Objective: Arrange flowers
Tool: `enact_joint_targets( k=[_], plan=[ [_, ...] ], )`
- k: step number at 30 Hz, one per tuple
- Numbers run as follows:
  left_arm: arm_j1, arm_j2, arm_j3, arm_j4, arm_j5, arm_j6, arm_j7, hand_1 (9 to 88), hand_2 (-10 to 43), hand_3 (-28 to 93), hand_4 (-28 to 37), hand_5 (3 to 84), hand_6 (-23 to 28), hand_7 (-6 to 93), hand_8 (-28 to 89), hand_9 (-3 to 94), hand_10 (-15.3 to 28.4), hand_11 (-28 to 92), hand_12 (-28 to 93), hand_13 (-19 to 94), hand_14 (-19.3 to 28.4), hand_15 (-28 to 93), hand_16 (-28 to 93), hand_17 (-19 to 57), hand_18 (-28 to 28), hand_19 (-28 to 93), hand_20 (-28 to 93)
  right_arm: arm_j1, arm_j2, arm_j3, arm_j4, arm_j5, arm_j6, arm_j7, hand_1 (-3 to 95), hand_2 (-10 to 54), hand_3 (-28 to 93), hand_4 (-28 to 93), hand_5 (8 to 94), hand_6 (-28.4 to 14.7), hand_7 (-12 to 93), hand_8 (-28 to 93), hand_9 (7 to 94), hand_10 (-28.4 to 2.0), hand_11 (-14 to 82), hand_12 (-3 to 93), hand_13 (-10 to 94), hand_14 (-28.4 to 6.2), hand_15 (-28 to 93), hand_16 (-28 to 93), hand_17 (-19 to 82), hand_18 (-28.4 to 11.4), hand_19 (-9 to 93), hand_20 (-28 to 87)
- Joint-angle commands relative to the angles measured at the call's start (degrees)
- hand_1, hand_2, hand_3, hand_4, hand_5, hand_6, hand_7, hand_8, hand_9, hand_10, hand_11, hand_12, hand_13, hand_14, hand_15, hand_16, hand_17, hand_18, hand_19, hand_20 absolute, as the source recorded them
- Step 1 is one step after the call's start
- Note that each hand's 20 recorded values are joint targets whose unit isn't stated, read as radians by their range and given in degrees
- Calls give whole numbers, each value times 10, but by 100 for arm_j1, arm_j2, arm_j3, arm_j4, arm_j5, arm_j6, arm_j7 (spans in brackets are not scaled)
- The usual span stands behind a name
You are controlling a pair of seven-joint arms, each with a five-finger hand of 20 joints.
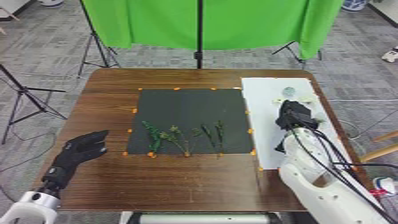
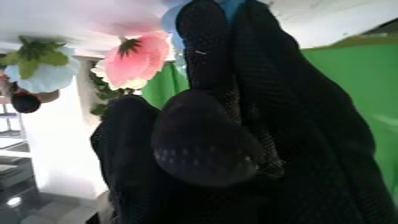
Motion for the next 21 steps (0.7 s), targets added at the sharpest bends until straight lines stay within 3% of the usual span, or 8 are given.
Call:
enact_joint_targets(
  k=[1, 3, 5, 9, 11, 15, 18, 21],
  plan=[
    [91, 15, -27, -12, -3, 17, -20, 346, -87, 646, -110, 421, 43, 124, -57, 332, 115, 141, 147, 315, 164, 136, 35, 99, 131, 103, 215, -175, 52, 72, -151, -19, 409, -165, 663, -95, 516, -102, 798, -43, 215, 178, 917, -103, 129, 451, 937, 8, 610, 314, 699, -102, 932, 557],
    [147, 18, -21, -17, -57, 238, 115, 346, -86, 646, -110, 423, 44, 125, -56, 337, 116, 144, 147, 318, 164, 140, 35, 100, 131, 104, 215, -97, 109, 124, -424, -32, 574, -235, 667, -95, 518, -105, 803, -46, 216, 176, 921, -103, 129, 454, 937, 9, 612, 312, 700, -102, 932, 557],
    [162, 51, 40, 19, -296, 544, 269, 342, -68, 645, -113, 428, 44, 126, -56, 351, 118, 150, 147, 330, 165, 146, 36, 104, 132, 107, 216, 187, 145, 60, -649, 69, 784, -326, 668, -95, 520, -106, 803, -47, 217, 176, 921, -104, 128, 458, 937, 9, 612, 311, 700, -102, 932, 557],
    [206, 78, 190, 71, -722, 1099, 561, 284, 43, 669, -196, 440, 44, 129, -57, 372, 124, 166, 137, 347, 170, 167, 22, 113, 133, 118, 222, 990, 156, -276, -991, 523, 1094, -713, 664, -95, 529, -105, 805, -47, 219, 176, 923, -103, 126, 459, 937, 10, 614, 311, 703, -103, 932, 557],
    [239, 56, 233, 69, -764, 1298, 674, 245, 102, 690, -271, 441, 43, 131, -59, 377, 125, 169, 131, 350, 171, 168, 16, 115, 134, 122, 221, 1428, 99, -511, -1113, 858, 1107, -1004, 663, -95, 532, -107, 805, -47, 220, 176, 923, -103, 126, 461, 937, 10, 614, 311, 703, -102, 932, 558],
    [213, 76, 394, 94, -942, 1775, 842, 198, 217, 658, -283, 433, 45, 120, -61, 387, 127, 173, 128, 348, 175, 168, 13, 119, 133, 126, 221, 2623, -308, -1337, -765, 1581, 1012, -1558, 657, -95, 539, -110, 804, -45, 223, 176, 923, -102, 125, 463, 937, 10, 616, 311, 703, -102, 932, 560],
    [121, 92, 548, 151, -1101, 2004, 1022, 205, 272, 620, -283, 408, 41, 112, -63, 393, 130, 176, 125, 352, 174, 170, 9, 127, 129, 128, 220, 3297, -771, -1915, -317, 2043, 907, -2067, 651, -95, 549, -117, 804, -44, 226, 174, 924, -100, 124, 465, 937, 10, 616, 312, 701, -100, 932, 563],
    [34, 103, 626, 192, -1104, 1981, 1026, 214, 301, 606, -283, 393, 38, 109, -65, 396, 130, 177, 122, 356, 172, 172, 6, 131, 128, 130, 220, 3683, -1270, -2321, 146, 2322, 603, -2463, 642, -95, 566, -132, 802, -40, 230, 174, 924, -98, 121, 466, 937, 10, 616, 313, 701, -101, 932, 566]
  ],
)
